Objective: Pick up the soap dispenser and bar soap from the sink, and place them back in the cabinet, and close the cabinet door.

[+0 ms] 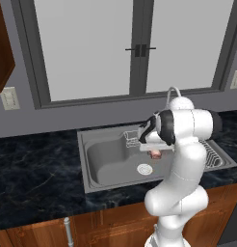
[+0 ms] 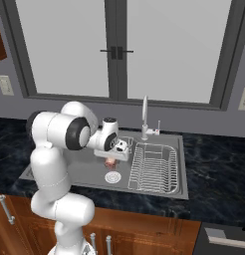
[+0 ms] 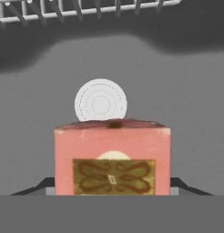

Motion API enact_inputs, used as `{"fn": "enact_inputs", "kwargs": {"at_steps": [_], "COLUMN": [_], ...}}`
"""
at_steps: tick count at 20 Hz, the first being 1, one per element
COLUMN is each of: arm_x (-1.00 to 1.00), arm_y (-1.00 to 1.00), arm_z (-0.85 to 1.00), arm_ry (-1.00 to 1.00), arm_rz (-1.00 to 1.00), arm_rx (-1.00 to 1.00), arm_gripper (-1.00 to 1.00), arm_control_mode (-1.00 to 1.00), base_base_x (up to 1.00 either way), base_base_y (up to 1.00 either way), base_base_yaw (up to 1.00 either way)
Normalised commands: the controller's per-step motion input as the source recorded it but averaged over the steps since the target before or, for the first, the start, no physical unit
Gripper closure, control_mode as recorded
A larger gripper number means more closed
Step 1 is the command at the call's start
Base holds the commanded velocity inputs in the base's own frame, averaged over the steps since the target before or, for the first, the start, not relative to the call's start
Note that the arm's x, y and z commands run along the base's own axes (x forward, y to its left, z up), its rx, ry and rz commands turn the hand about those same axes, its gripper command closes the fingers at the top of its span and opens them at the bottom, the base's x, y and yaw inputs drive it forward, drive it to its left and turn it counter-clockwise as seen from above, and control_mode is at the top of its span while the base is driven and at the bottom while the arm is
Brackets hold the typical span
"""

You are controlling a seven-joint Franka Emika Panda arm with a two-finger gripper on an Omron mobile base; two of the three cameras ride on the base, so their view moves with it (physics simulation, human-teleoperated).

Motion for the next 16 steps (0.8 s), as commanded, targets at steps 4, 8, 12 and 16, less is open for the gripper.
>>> {"fn": "enact_inputs", "kwargs": {"at_steps": [4,8,12,16], "arm_x": [-0.21,-0.16,-0.12,-0.23], "arm_y": [0.13,0.15,0.08,0.00], "arm_z": [0.60,0.60,0.65,0.65], "arm_ry": [0.00,0.00,0.00,0.00], "arm_rz": [0.00,0.00,0.00,0.00], "arm_rx": [0.00,0.00,0.00,0.00], "arm_gripper": [1.00,1.00,1.00,1.00], "arm_control_mode": [-1.00,-1.00,-1.00,-1.00], "base_base_x": [0.00,0.00,0.00,0.00], "base_base_y": [0.00,0.00,0.00,0.00], "base_base_yaw": [0.00,0.00,0.00,0.00]}}
